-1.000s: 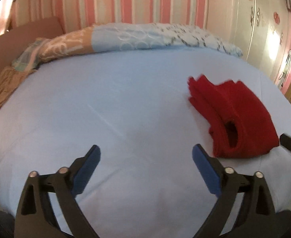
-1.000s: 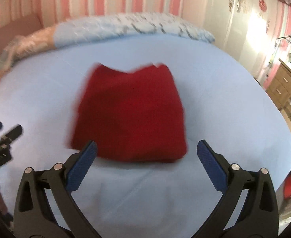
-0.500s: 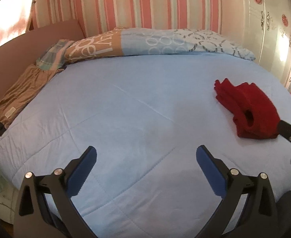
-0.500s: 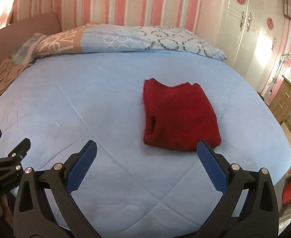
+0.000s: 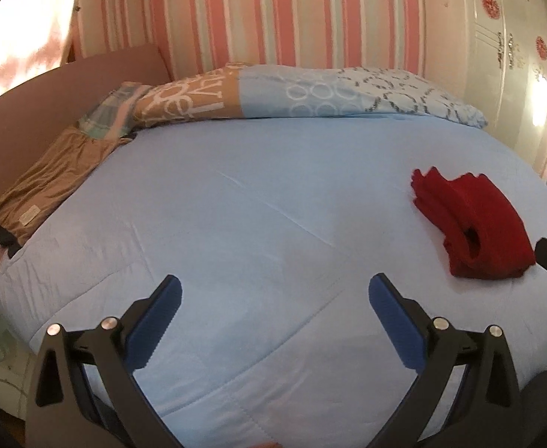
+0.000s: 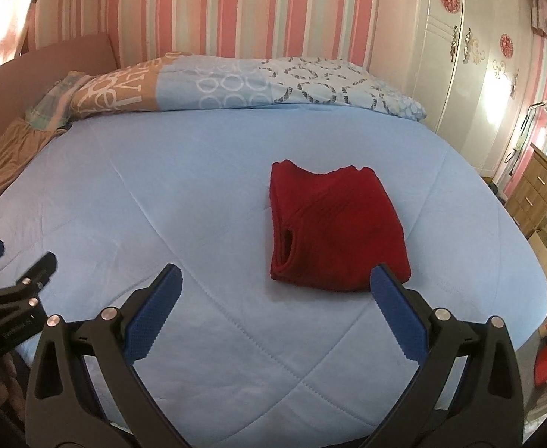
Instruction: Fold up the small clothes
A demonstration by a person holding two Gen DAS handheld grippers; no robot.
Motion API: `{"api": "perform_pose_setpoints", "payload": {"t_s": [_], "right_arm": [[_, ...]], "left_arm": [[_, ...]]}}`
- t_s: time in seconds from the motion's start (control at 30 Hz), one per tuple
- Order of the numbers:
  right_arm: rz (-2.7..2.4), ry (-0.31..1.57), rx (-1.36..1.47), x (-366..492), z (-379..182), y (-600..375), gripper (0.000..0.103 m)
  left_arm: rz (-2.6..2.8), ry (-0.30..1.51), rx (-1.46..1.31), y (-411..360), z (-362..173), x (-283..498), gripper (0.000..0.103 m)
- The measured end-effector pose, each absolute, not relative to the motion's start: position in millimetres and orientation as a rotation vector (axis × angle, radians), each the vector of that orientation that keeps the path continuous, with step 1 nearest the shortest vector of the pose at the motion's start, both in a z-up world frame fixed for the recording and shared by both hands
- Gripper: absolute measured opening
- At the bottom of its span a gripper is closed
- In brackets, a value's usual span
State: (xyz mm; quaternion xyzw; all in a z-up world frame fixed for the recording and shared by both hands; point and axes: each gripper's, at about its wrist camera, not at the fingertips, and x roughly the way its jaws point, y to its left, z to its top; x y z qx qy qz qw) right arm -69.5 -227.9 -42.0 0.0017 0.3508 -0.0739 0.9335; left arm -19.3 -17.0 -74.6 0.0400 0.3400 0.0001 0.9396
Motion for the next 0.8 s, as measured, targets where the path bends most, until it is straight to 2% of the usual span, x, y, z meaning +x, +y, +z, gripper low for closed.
{"api": "perform_pose_setpoints", "payload": {"t_s": [0.8], "right_arm": [[-0.143, 0.737, 0.070, -76.3, -65.7, -243.0, 0.100]], "left_arm": [[-0.028, 0.715, 0.008, -19.1, -75.8, -25.1, 0.101]]}}
